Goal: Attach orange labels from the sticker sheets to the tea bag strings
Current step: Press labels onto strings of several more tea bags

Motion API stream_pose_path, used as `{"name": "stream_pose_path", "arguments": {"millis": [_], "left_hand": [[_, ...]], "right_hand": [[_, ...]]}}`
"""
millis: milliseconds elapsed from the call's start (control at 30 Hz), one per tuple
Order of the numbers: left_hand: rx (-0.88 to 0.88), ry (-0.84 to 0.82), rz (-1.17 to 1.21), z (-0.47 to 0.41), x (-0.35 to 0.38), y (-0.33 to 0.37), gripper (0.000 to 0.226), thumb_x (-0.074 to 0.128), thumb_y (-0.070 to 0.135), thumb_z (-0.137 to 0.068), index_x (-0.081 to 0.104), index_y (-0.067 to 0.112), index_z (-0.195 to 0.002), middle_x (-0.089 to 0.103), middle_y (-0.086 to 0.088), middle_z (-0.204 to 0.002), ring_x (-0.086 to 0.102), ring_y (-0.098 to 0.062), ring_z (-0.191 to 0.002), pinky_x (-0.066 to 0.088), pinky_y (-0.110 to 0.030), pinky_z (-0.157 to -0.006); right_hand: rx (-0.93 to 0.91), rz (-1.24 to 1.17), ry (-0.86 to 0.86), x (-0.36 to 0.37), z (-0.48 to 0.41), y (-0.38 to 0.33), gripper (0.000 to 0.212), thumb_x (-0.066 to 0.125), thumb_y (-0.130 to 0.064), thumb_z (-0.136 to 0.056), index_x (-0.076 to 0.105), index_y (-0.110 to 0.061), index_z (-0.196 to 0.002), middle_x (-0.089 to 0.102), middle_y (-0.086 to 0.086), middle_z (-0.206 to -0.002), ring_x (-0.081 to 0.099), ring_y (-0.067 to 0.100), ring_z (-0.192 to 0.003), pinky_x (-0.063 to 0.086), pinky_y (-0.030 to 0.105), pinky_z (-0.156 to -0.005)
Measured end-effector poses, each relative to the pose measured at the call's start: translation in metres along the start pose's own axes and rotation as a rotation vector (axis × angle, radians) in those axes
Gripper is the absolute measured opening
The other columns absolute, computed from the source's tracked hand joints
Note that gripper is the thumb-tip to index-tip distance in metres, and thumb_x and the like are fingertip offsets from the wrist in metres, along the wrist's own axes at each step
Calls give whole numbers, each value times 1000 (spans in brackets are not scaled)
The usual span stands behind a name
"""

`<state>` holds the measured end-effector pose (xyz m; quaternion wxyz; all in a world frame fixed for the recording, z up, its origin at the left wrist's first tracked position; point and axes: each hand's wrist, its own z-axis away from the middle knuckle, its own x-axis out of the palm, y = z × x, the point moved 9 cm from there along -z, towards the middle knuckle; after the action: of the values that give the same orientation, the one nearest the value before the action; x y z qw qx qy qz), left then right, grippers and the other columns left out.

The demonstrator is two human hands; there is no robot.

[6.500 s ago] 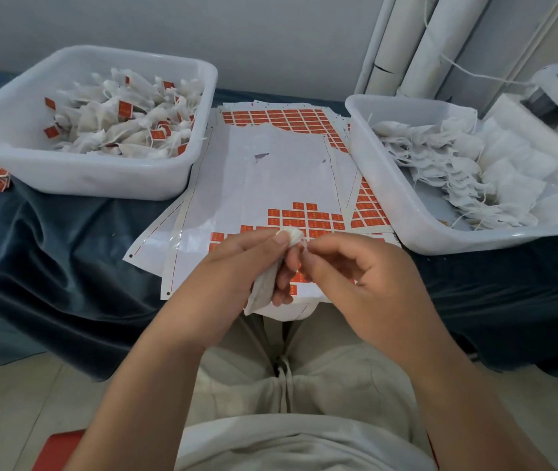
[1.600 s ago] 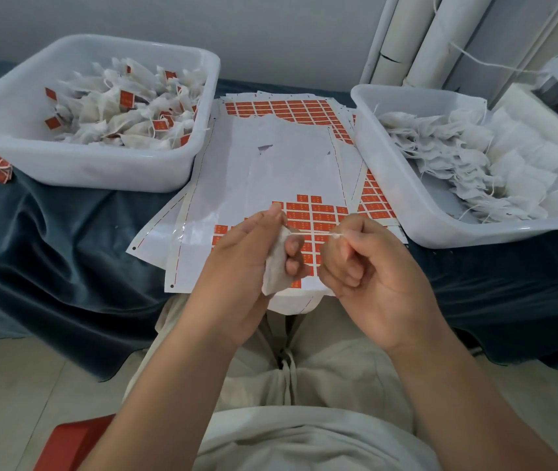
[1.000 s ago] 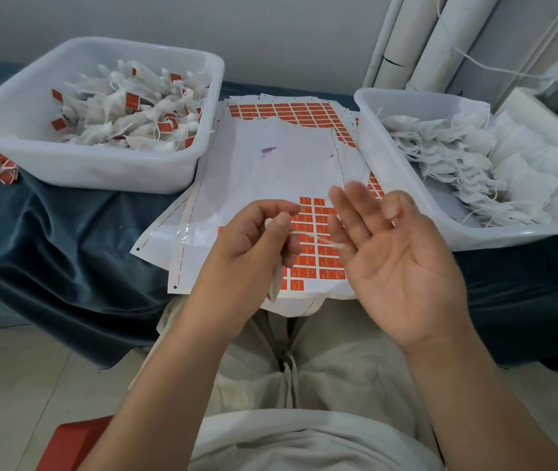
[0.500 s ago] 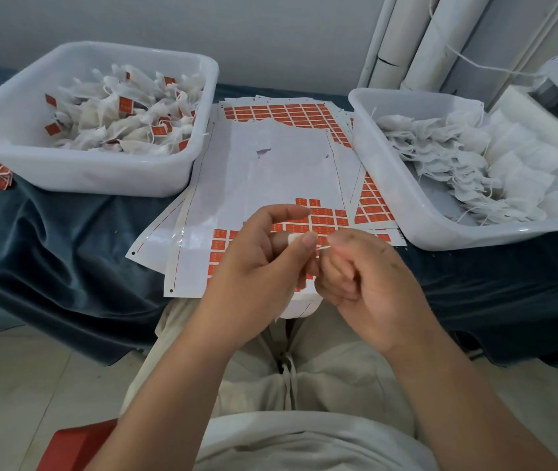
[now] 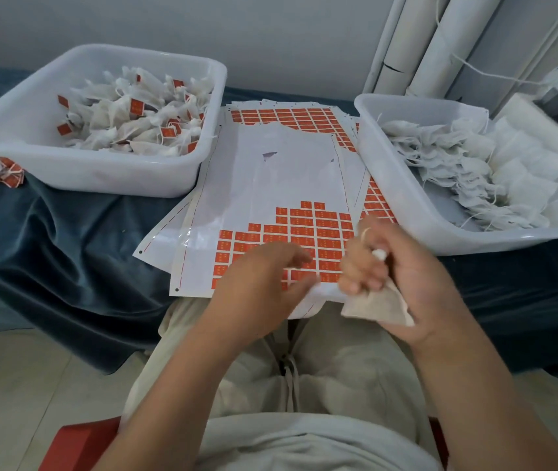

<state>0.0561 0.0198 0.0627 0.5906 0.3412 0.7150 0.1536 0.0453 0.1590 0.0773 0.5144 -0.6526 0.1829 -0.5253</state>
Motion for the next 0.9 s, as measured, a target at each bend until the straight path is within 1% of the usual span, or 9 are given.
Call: {"name": "stream_pose_path", "arguments": {"millis": [100,200,300,367,467,567,700,800,900], "left_hand": [[123,-187,-304,2,30,-3,52,75,50,-91,60,35,-138,56,17,-145,47,-8,-136,38,-36,-119],[147,-49,-251,-2,19,-1,32,82,29,-89,75,23,-120,73,7,-123,66,-16,-113,56,-36,-98],[103,77,-170,-3,5,-5,20,80,22,-92,78,18,-111,78,3,-106,72,-18,-93,61,-34,-81],[87,133,-139,-1,-2,-4,19,80,19,-92,79,17,-111,79,3,-104,74,-18,-90,61,-33,-79],[85,151,-72,0,-6,0,14,76,21,-96,80,20,-110,80,5,-103,74,-17,-88,62,-35,-79],[35,145,-40,-1,-7,-3,16,72,25,-99,82,24,-112,80,7,-102,73,-14,-88,61,-36,-79],[25,58,80,-3,-5,-5,15,73,28,-99,82,31,-110,79,15,-99,73,-8,-88,61,-35,-77],[57,-54,176,-5,-5,-10,19,73,37,-98,80,37,-115,77,25,-105,71,1,-96,60,-28,-81],[46,-38,200,-5,-9,-19,19,73,36,-97,80,39,-114,72,36,-108,67,11,-103,57,-18,-88]], "right_hand": [[359,328,-63,-16,5,43,30,56,-41,-104,55,-11,-99,38,-1,-57,37,12,-48,49,28,-55],[585,519,-167,-23,10,85,46,61,-63,-94,56,-20,-76,39,-2,-60,35,12,-51,46,26,-55],[676,537,-151,-27,6,111,57,56,-76,-88,47,-26,-62,38,-3,-57,34,12,-49,45,25,-56],[587,494,-26,-31,-6,112,55,56,-78,-84,52,-30,-58,40,-1,-55,37,12,-48,47,27,-58],[296,546,152,-42,-17,94,51,58,-78,-81,55,-34,-57,44,-1,-56,45,11,-49,49,31,-68],[141,590,163,-45,-19,87,56,52,-73,-89,49,-28,-55,45,-3,-56,49,8,-53,49,32,-77],[97,513,142,-44,-20,89,53,50,-65,-93,45,-26,-58,41,3,-60,47,15,-59,51,26,-75],[90,523,147,-48,-18,89,48,50,-64,-93,48,-27,-63,45,4,-63,51,14,-62,50,31,-82],[61,600,134,-46,-19,85,49,48,-61,-98,49,-26,-65,49,6,-65,57,15,-66,51,34,-91]]}}
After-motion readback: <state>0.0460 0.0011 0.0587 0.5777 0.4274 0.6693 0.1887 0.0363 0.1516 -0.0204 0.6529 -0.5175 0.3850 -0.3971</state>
